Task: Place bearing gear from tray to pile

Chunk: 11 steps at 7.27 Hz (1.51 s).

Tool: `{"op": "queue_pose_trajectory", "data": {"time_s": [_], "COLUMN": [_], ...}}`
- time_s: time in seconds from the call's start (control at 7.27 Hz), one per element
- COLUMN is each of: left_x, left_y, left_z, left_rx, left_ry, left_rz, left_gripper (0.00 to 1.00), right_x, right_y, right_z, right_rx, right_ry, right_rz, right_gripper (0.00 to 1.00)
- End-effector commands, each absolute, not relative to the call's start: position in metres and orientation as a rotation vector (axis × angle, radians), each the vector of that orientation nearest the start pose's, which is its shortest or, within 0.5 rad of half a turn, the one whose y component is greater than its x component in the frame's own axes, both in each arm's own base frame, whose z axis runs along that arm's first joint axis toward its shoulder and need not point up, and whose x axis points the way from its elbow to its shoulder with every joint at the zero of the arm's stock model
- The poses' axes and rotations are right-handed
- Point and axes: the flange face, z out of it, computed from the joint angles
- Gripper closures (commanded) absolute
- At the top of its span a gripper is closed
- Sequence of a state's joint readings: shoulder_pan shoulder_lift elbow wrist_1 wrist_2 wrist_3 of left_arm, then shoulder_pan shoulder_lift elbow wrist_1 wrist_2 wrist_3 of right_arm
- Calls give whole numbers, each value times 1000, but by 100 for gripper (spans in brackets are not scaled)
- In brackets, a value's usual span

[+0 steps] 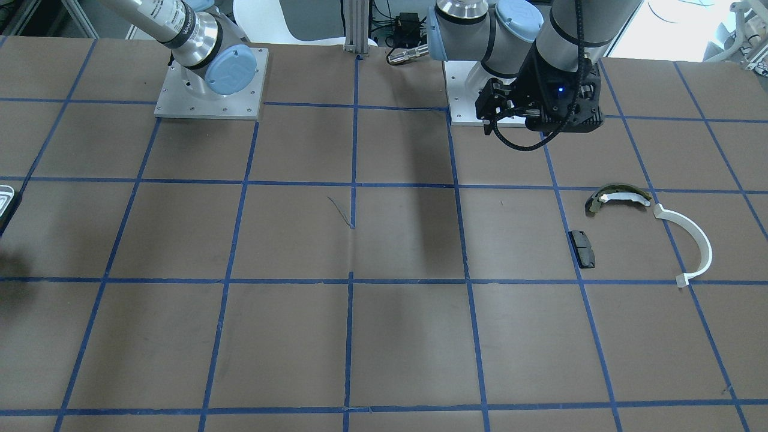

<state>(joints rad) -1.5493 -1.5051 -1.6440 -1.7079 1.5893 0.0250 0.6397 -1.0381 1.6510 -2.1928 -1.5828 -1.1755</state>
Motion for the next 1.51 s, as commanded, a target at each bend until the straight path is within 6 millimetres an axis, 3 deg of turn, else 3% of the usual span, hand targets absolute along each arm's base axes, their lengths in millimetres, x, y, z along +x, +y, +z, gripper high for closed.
{"op": "queue_pose_trajectory", "data": {"time_s": [0.0,0.28,0.41,0.69,0.83,0.96,1.38], "left_x": [-117,-117,-117,-118,-118,-117,-120], "left_y": [-451,-451,-451,-450,-450,-457,-447], "left_z": [464,463,459,454,456,459,472], "left_rx": [17,19,17,22,24,17,24], "left_ry": [3076,3073,3073,3074,3075,3077,3092], "left_rz": [234,229,241,253,241,157,102], "left_gripper": [0,0,0,0,0,0,0], "right_x": [-430,-433,-433,-435,-436,-437,-437], "right_y": [-483,-486,-487,-487,-488,-488,-488], "right_z": [192,178,177,176,176,176,182], "right_rx": [-390,-392,-394,-411,-434,-437,-420], "right_ry": [3119,3102,3100,3114,3127,3146,3148], "right_rz": [20,27,23,14,11,-2,-2], "right_gripper": [0,5,20,33,45,66,100]}}
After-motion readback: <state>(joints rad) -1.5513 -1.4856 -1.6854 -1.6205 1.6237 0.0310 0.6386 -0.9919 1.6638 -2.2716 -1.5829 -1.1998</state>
